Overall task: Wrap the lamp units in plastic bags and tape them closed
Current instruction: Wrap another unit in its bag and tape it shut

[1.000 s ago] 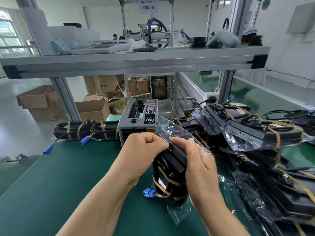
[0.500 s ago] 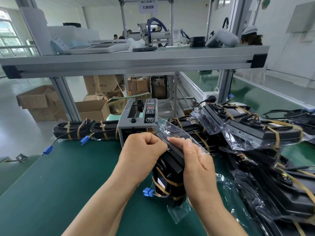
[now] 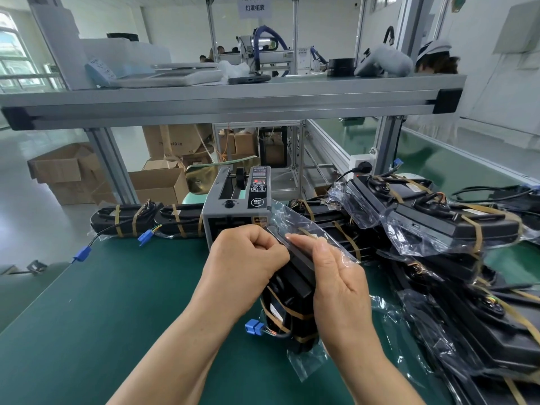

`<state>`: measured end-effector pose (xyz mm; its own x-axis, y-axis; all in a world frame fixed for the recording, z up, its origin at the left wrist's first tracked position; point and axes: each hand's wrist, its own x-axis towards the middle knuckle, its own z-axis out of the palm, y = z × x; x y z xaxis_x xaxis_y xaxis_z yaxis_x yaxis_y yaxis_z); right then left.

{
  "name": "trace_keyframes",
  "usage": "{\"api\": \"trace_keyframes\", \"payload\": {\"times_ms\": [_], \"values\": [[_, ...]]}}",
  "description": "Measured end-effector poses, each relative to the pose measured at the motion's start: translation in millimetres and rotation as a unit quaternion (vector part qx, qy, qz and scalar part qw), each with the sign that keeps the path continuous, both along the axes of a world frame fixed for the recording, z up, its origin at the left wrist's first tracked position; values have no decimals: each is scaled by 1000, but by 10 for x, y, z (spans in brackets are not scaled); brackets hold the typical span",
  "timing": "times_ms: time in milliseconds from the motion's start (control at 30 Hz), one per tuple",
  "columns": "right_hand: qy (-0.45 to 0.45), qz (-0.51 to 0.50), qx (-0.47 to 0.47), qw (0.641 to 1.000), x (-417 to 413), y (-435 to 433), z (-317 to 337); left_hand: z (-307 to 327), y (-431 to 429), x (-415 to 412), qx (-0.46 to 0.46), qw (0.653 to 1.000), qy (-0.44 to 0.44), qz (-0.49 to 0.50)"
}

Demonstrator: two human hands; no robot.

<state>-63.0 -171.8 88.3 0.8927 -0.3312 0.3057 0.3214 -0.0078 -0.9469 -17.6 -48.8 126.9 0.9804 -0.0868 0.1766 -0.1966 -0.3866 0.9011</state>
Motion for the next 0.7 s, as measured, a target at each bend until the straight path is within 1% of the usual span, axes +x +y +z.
{"api": "trace_keyframes", "payload": {"times_ms": [167, 300, 500, 600, 700], "values": [[9, 12, 6, 1000, -6, 5, 5, -62, 22, 33, 4, 999, -19, 27], [12, 12, 23, 1000, -3, 20, 10, -107, 0, 20, 9, 999, -41, 13], [8, -3, 17, 1000, 6, 15, 13, -138, 21, 45, 8, 998, -56, -6], [10, -6, 14, 1000, 12, 5, 6, -133, 55, 61, 10, 999, -46, -26], [12, -5, 12, 1000, 10, 4, 3, -108, 86, 88, -15, 999, -26, -36]]}}
